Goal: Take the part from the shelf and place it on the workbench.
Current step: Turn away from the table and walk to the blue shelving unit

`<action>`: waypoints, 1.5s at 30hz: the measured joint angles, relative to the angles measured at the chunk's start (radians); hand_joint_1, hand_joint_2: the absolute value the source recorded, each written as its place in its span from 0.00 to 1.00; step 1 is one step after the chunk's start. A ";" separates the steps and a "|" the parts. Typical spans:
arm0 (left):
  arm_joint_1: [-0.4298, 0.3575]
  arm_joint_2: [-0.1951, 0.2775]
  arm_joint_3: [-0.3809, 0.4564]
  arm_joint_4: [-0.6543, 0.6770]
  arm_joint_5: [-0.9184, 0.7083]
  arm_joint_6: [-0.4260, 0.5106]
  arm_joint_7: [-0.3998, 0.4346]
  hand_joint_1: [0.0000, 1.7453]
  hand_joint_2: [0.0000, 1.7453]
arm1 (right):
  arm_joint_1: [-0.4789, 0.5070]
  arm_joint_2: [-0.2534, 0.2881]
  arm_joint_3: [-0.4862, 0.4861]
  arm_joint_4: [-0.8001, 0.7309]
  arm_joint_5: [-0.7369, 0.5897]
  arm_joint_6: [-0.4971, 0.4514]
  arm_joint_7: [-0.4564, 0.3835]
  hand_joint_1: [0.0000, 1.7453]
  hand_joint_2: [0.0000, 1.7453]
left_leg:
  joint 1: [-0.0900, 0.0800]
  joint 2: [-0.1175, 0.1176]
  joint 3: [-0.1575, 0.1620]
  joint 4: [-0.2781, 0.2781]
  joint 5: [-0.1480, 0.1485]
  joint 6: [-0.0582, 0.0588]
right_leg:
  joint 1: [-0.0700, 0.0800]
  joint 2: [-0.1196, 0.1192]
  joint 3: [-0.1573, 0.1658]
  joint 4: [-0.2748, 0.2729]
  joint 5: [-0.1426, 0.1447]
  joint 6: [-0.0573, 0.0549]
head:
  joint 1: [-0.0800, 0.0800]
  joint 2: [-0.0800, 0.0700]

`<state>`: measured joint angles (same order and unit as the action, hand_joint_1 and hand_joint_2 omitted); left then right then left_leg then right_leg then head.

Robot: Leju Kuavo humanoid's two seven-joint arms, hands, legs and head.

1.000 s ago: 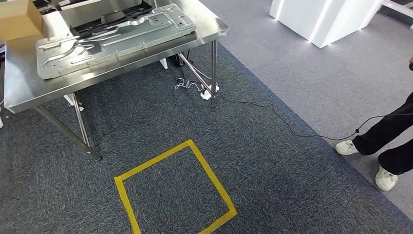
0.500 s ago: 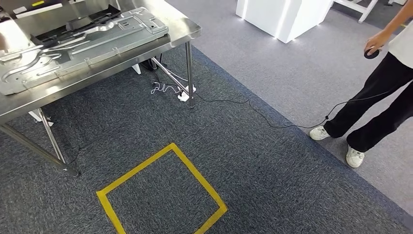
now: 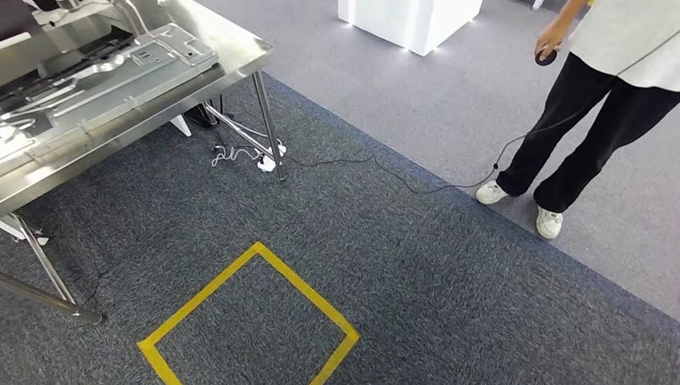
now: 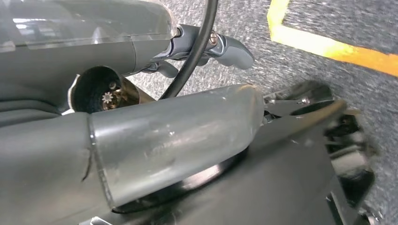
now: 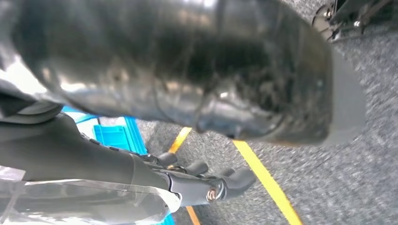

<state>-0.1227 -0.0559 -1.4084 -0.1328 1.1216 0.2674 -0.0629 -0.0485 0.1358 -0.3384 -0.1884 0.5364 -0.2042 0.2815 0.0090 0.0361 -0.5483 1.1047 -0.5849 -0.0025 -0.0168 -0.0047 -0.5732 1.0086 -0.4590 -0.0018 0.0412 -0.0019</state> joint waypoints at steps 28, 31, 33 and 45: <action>0.000 0.004 -0.001 0.000 0.007 0.010 -0.003 0.00 0.00 | 0.001 0.005 -0.013 0.000 0.001 0.001 0.000 0.00 0.00 | -0.008 0.048 0.038 -0.093 0.067 0.015 | 0.010 -0.020 0.000 0.006 -0.004 0.012 | 0.003 0.000; 0.001 0.004 -0.001 0.000 0.006 0.009 0.002 0.00 0.00 | -0.001 0.005 -0.015 0.000 0.001 0.002 0.000 0.00 0.00 | -0.003 -0.007 -0.014 0.028 -0.009 0.003 | 0.005 0.003 0.002 -0.002 0.003 -0.005 | 0.003 0.000; 0.005 0.004 -0.001 0.000 0.007 0.008 0.006 0.00 0.00 | -0.002 0.005 -0.015 0.000 0.001 0.002 0.000 0.00 0.00 | -0.003 -0.023 -0.077 0.157 -0.060 0.000 | 0.006 0.023 0.000 -0.001 0.004 -0.008 | 0.003 0.000; 0.004 0.004 -0.002 0.000 0.007 0.006 0.009 0.00 0.00 | 0.005 0.007 -0.015 0.000 0.003 0.001 0.003 0.00 0.00 | -0.002 -0.050 0.014 -0.095 0.098 0.049 | 0.005 0.069 -0.036 0.070 -0.035 0.036 | 0.004 0.000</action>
<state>-0.1190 -0.0514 -1.4099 -0.1325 1.1288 0.2737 -0.0541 -0.0439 0.1427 -0.3538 -0.1884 0.5391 -0.2032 0.2842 0.0073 -0.0136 -0.5339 1.0097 -0.4870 0.0462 -0.0119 0.0648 -0.6096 1.0786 -0.4944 0.0340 0.0449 -0.0019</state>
